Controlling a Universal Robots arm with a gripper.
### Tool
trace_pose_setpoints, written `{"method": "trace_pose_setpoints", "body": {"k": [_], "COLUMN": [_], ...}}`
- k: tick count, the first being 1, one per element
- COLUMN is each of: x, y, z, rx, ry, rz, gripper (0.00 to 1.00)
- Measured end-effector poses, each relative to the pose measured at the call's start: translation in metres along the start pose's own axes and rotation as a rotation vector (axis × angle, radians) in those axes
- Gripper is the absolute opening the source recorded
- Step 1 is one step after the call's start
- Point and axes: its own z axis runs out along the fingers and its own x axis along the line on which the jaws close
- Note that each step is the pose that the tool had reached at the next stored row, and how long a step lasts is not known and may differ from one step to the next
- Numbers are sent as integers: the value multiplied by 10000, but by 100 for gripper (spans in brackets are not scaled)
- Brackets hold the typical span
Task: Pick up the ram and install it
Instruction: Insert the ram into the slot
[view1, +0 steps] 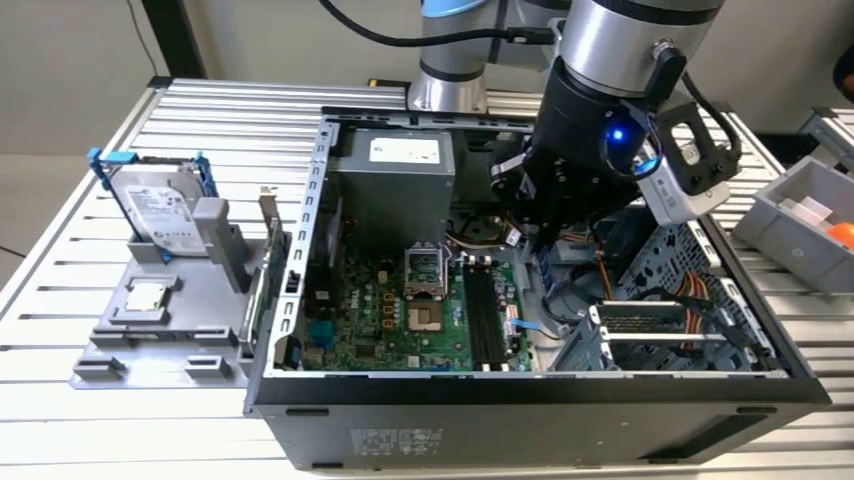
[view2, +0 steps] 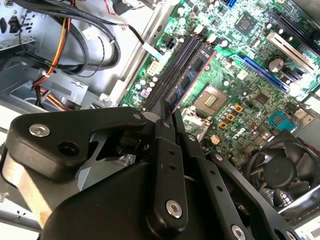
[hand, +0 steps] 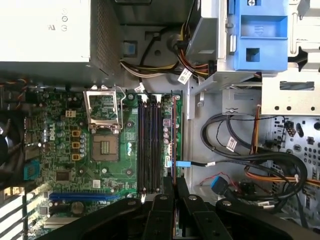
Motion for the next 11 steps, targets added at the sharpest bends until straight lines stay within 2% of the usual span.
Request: {"method": "trace_pose_setpoints", "body": {"k": [6,11], "x": [6,6], "y": [4,3], "z": [59,67], "rx": [2,1], "ry": [0,0], "rz": [7,7], "gripper": [0,0]}}
